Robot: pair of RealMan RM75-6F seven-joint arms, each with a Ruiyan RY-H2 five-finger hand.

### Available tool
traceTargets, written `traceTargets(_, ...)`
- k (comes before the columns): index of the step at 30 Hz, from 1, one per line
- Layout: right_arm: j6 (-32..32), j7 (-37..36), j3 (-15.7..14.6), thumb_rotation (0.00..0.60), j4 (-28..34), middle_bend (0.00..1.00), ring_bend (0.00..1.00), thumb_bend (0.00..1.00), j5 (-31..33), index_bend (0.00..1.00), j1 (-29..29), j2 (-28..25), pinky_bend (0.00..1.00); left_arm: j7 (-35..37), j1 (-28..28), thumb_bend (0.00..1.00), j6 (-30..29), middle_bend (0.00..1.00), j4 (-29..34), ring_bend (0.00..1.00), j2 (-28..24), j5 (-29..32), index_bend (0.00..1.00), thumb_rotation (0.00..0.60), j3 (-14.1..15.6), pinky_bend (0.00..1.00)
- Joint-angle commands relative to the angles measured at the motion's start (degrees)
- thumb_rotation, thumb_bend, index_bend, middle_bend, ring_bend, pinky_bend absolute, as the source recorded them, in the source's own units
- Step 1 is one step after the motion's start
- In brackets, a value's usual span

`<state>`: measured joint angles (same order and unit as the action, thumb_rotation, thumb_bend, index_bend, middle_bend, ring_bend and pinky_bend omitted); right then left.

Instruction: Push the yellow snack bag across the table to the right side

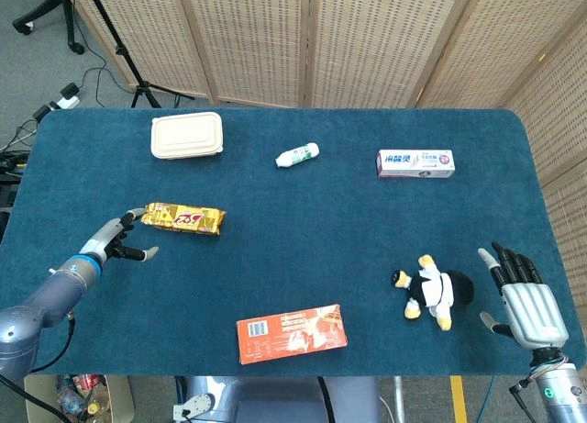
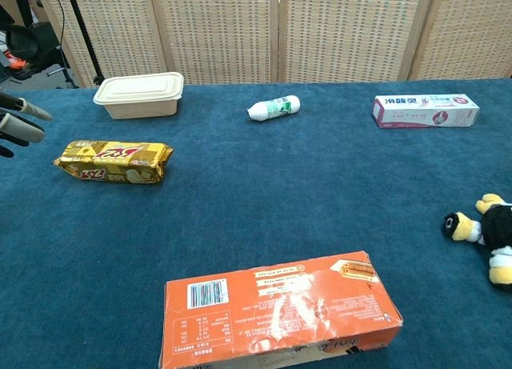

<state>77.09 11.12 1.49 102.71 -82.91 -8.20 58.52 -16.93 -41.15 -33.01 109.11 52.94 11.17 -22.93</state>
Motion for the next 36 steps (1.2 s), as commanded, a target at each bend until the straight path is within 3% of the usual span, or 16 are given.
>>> traceTargets(1,-0.18,0.38,-0.12,0.600,0.03,0.00,0.00,0.23,-0.08,0.01,-0.07,0.16,0.08,4.23,-0.16,0.33,4.16,0.00,-2.43,0.00,-2.18,1.26,0.00,0.600,1.73,0.01)
traceTargets(16,-0.60,2.00,-0.45,0.600,0.35,0.00,0.00,0.23,-0.01,0.01,-0.11,0.75,0.08,14.68,-4.73,0.33,12.81,0.00,-13.76,0.00,-1.63,-1.68,0.00,0.600,10.28,0.01)
traceTargets(29,-0.87,2.22,-0.37,0.600,0.20,0.00,0.00,0.24,0.39,0.01,-0.22,0.96,0.08,24.45,-6.01,0.33,16.56,0.00,-20.75,0.00,4.13,-8.04,0.00,0.600,13.44,0.01)
traceTargets(36,-0.87,1.84,-0.42,0.600,0.15,0.00,0.00,0.23,0.39,0.01,-0.15,0.90,0.08,29.35,-5.99,0.32,16.94,0.00,-22.69,0.00,6.31,-11.99,0.00,0.600,13.31,0.01)
